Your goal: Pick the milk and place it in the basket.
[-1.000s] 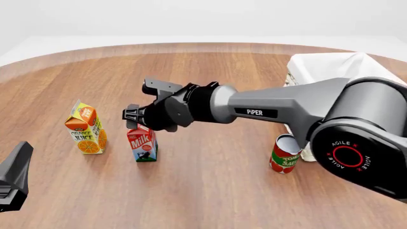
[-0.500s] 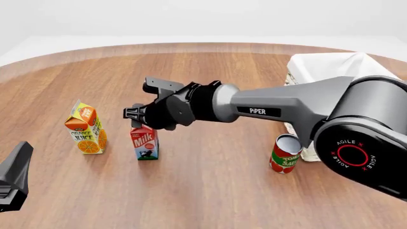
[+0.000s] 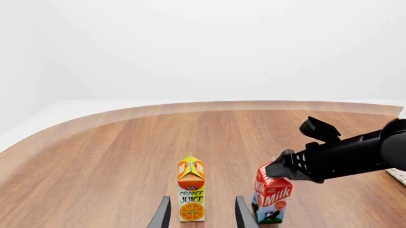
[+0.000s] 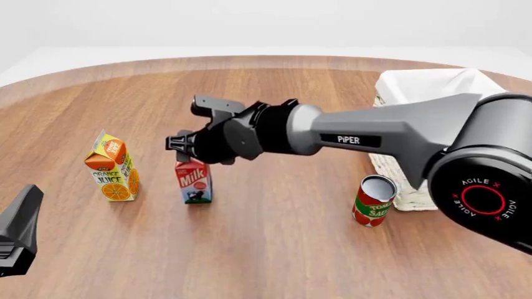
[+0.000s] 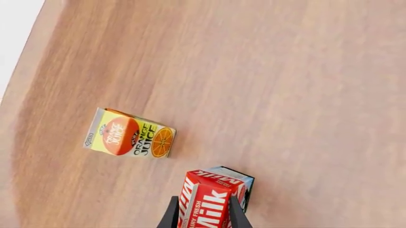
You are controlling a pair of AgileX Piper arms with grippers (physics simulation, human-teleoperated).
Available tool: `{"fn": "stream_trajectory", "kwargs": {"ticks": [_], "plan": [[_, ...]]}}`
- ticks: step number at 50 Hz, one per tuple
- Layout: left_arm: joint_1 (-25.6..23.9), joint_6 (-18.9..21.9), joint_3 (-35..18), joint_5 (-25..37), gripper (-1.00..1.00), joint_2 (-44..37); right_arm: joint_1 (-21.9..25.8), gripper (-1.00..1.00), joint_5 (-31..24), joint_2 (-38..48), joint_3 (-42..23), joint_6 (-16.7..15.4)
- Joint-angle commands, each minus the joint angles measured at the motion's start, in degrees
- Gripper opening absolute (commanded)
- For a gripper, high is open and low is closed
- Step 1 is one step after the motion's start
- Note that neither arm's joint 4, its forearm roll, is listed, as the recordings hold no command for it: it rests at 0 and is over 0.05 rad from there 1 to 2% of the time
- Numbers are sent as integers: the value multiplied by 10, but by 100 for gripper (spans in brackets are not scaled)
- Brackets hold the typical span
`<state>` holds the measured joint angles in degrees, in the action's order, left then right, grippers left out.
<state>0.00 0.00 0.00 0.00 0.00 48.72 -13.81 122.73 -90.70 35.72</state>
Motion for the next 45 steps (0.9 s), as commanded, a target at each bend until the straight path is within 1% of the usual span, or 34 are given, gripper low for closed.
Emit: {"fn": "stream_trajectory", "kwargs": {"ticks": [1, 15, 24, 45], "plan": [[0, 0, 0, 0, 100, 0, -3, -100, 5, -21, -2, 3], [0, 0, 0, 0, 100, 0, -4, -100, -1, -47, 10, 2], [0, 0, 0, 0, 100, 0, -2, -100, -9, -73, 21, 8], [0, 0, 0, 0, 100, 0, -13, -100, -23, -136, 48, 2]]}}
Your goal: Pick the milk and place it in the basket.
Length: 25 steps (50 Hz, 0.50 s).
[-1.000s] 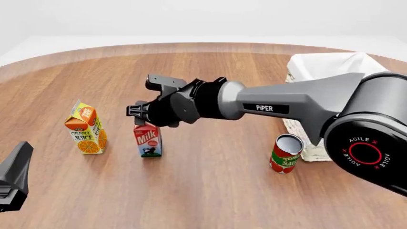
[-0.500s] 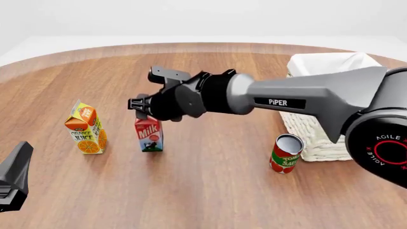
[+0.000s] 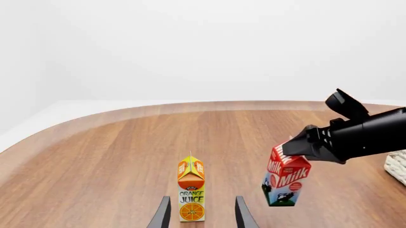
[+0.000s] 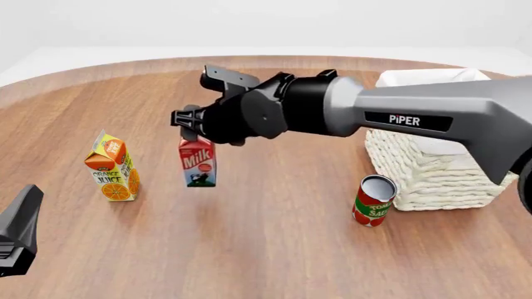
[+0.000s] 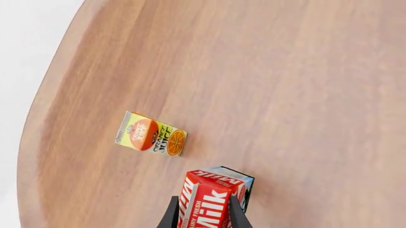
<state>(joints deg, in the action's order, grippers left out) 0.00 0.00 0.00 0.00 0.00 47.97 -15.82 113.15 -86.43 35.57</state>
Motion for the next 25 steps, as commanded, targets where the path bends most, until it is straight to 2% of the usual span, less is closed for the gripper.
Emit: {"fn": "stream_trajectory", "kwargs": {"ticks": [1, 25], "plan": [[0, 0, 0, 0, 100, 0, -6, -100, -3, -42, 6, 3], [0, 0, 0, 0, 100, 0, -26, -100, -30, -136, 41, -2]]}}
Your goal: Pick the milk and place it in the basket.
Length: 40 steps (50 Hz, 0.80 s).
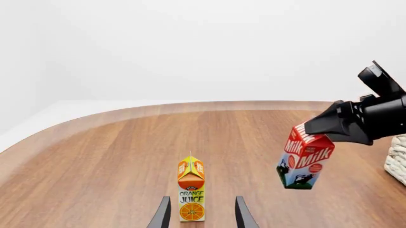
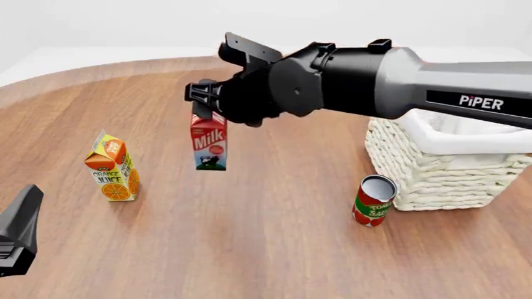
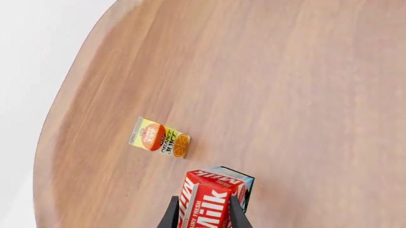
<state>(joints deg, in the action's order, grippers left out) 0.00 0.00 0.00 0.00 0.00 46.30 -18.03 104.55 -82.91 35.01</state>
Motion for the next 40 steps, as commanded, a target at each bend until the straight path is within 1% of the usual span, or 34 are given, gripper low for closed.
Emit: {"fn": "stream_trajectory", "kwargs": {"ticks": [1, 22, 31, 40], "plan": [[0, 0, 0, 0, 100, 0, -10, -100, -10, -56, 7, 4], [0, 0, 0, 0, 100, 0, -41, -100, -28, -119, 33, 2], [0, 0, 0, 0, 100, 0, -56, -100, -38, -133, 32, -3], [0, 0, 0, 0, 100, 0, -84, -100, -46, -157, 37, -9]]}}
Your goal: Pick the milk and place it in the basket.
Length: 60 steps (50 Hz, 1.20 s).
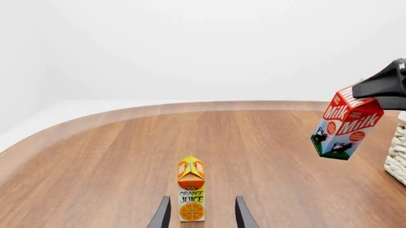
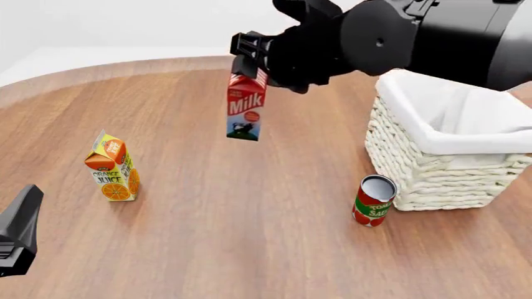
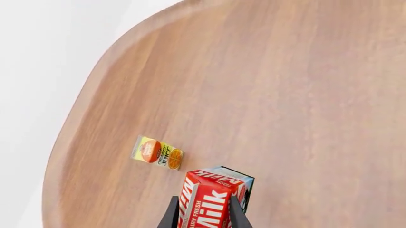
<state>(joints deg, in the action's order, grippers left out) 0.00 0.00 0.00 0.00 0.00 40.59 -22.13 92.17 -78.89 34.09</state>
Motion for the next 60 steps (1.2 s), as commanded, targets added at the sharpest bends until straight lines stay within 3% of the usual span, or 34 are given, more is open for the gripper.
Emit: {"fn": "stream_trajectory", "kwargs": {"ticks": [1, 60], "plan": [[0, 0, 0, 0, 100, 0, -29, -100, -5, -36, -2, -1], [0, 0, 0, 0, 100, 0, -209, -100, -28, -143, 58, -24]]}}
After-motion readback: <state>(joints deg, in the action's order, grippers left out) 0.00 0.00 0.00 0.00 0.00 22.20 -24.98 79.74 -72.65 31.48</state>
